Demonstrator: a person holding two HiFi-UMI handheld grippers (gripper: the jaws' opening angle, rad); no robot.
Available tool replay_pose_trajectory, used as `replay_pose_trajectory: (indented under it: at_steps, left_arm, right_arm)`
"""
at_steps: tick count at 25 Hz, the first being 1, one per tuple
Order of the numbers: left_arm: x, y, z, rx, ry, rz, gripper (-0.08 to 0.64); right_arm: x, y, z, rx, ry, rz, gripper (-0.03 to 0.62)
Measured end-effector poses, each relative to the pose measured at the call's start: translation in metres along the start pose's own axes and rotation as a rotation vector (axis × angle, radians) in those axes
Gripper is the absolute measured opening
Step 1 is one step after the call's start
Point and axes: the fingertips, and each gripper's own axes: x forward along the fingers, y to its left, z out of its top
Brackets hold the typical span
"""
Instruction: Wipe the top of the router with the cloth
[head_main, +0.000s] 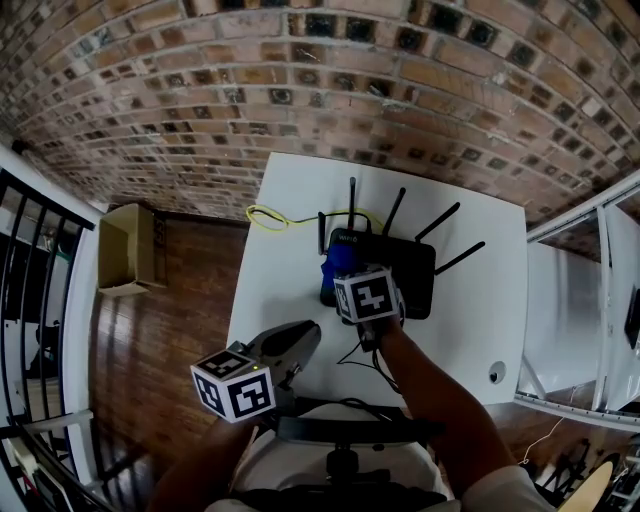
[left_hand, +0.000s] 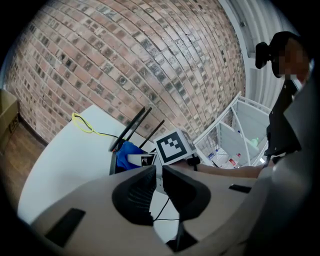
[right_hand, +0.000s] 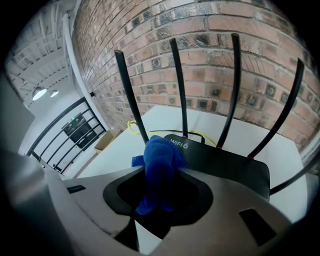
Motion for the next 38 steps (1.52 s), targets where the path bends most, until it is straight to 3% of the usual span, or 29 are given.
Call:
replay_pose_trajectory:
  at_steps: [26,33,38]
  left_arm:
    - [0.032,-0.036,-0.025,0.014,0.066,-0.045,0.058]
    - [0.032,-0.038,-0.027,0.014,0.073,-0.053,0.058]
    - [0.028,-0.035,-0.027,0.016,0.073,-0.049,0.058]
  right_arm:
    - [-0.075,-0.151,-0.076,0.244,-0.032,-0.178,0.146]
    - [-0.098,-0.185,-0.097,0.258,-0.012,-0.302,0.146]
    - [-0.118,-0.189,-0.093,0.280,-0.066,-0.348,0.146]
